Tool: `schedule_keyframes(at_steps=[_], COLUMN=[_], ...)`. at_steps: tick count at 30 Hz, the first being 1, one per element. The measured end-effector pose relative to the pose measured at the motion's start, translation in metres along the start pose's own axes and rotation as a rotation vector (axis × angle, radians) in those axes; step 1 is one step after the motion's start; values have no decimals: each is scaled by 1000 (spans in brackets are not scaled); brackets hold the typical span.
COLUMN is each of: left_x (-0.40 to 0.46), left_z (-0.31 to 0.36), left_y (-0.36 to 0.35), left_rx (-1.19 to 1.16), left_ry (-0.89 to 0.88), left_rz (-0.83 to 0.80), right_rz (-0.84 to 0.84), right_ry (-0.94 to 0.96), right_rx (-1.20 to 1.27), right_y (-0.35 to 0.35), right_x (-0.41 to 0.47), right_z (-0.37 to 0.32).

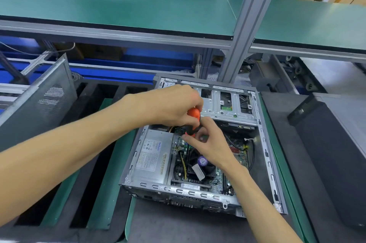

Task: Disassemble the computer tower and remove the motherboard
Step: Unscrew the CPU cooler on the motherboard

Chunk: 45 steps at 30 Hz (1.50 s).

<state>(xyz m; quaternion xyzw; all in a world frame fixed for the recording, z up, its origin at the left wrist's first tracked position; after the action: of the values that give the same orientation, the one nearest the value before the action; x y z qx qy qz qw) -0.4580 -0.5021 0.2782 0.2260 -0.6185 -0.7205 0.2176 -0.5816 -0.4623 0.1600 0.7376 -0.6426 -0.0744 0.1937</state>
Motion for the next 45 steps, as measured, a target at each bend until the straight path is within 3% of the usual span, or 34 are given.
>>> schedule_keyframes(at_steps=[7, 9, 13, 16, 23, 25, 29, 33, 40, 42, 45], left_x=[7, 5, -4, -3, 2, 0, -9, 3, 9, 5, -5], left_z=[18, 15, 16, 6, 23, 21, 23, 16, 27, 28, 26], left_y=[-4, -6, -6, 0, -7, -7, -2, 3, -8, -9, -3], left_rx=[481, 426, 51, 97, 473, 404, 27, 118, 485, 448, 127], left_ry=[175, 130, -63, -46, 183, 159, -94, -122, 162, 190, -15], left_rz=[125, 93, -91, -43, 84, 72, -111, -49, 84, 102, -35], right_rz=[80, 44, -8, -6, 33, 15, 0, 31, 38, 15, -56], right_ry=[-24, -26, -20, -26, -40, -38, -31, -42, -83, -108, -115], right_rx=[-31, 12, 110, 63, -30, 3, -7, -44, -60, -32, 6], right_y=[1, 0, 6, 3, -4, 1, 10, 9, 2, 1, 1], right_x=[-2, 0, 0, -2, 0, 1, 2, 0, -1, 1, 5], right_z=[0, -1, -6, -4, -1, 2, 1, 2, -1, -1, -3])
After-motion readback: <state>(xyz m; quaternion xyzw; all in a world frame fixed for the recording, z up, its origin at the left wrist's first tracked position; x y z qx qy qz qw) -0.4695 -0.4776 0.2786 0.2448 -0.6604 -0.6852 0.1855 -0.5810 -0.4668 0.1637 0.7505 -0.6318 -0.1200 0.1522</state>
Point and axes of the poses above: each hand's wrist, its own x-axis towards the middle knuckle, its own y-axis out of the back of the hand, z = x × y, the point moved 4 cm from there along x, towards the middle knuckle, and after that the axes turned 4 degrees about -y, right-handed, at the moved point
